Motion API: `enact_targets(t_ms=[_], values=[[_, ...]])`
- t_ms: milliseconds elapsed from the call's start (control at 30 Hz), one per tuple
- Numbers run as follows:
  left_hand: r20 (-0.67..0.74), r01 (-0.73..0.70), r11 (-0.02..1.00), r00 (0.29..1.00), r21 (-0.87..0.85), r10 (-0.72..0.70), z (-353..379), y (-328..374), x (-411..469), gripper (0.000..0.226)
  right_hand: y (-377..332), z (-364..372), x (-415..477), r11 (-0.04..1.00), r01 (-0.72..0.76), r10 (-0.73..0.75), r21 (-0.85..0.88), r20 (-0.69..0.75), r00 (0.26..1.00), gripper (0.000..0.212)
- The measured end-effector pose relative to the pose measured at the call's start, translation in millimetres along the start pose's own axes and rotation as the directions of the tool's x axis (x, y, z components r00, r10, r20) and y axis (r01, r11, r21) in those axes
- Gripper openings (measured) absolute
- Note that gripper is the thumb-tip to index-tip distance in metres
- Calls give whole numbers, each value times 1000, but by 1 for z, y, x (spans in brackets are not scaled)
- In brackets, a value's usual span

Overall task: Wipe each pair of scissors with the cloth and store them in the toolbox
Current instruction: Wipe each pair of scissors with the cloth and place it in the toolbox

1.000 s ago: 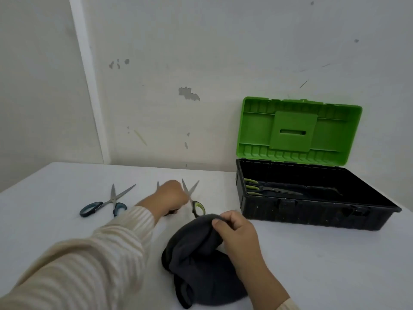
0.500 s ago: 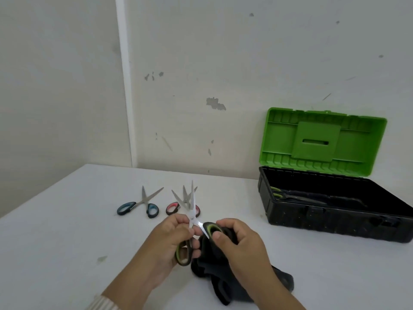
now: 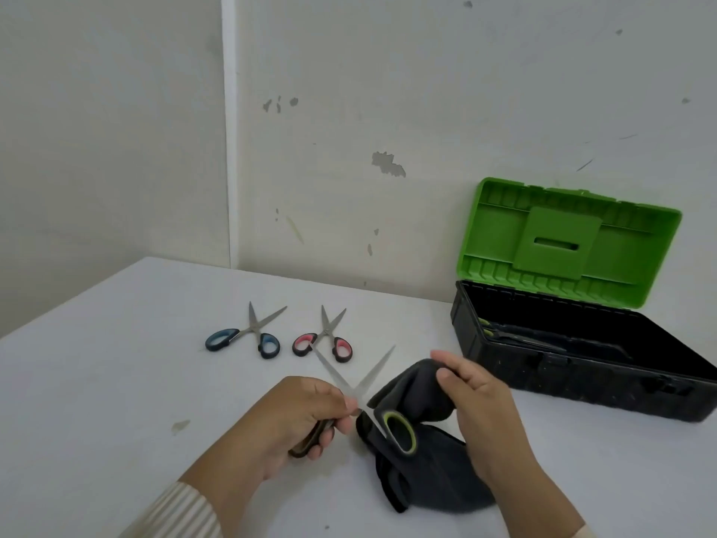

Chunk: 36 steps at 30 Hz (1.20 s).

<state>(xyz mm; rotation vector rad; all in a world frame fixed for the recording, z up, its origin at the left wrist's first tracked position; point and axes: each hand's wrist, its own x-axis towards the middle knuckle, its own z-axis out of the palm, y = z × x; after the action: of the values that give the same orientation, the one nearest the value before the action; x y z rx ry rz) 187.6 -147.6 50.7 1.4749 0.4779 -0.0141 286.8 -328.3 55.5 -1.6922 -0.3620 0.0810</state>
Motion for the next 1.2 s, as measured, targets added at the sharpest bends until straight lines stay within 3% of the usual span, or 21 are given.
enact_targets(t_ms=[67,133,200,233,267,433,500,533,567,633,800,900,1067,1133,1200], values=[[22,9,998,1000,66,-10,4,-1,-1,18,-5,-3,0,990,106,-110,-92,-37,993,38],[4,4,995,1000,100,-4,10,-1,-1,22,-12,2,-8,920,263,-252,-289,73,965,41],[-17,-15,994,1000,110,17,16,0,-2,23,-14,17,-17,681,470,-367,-561,294,882,24],[-26,-26,993,999,112,29,18,0,-3,23,-12,24,-19,526,557,-420,-643,372,827,16],[-33,-37,993,999,113,41,19,0,-3,23,-9,29,-18,458,596,-456,-660,401,795,13],[-37,-88,987,995,138,94,25,0,-6,25,-3,26,-9,492,534,-489,-688,289,823,15],[-34,-102,984,994,146,108,28,-2,-6,26,-4,28,-14,484,578,-456,-657,375,807,13],[-37,-108,982,993,153,114,29,-2,-6,27,-9,31,-18,542,578,-407,-610,411,816,12],[-41,-113,980,992,164,122,29,-3,-6,28,-5,30,-16,525,592,-478,-611,364,800,13],[-45,-121,972,990,200,133,29,-3,-7,28,2,24,-8,545,533,-481,-647,280,831,14],[-57,-122,966,989,229,138,26,-3,-6,27,1,30,-16,604,576,-484,-552,320,814,18],[-55,-121,960,989,252,139,26,-3,-7,28,11,28,-8,656,515,-489,-552,209,847,16],[-54,-112,964,990,241,129,26,-1,-9,25,7,35,-16,604,534,-472,-591,275,838,13],[-33,-102,964,993,247,114,27,0,-12,27,10,22,-1,638,464,-499,-614,128,857,15],[-7,-96,964,995,249,101,29,2,-15,30,13,1,14,778,309,-407,-547,-63,911,15]])
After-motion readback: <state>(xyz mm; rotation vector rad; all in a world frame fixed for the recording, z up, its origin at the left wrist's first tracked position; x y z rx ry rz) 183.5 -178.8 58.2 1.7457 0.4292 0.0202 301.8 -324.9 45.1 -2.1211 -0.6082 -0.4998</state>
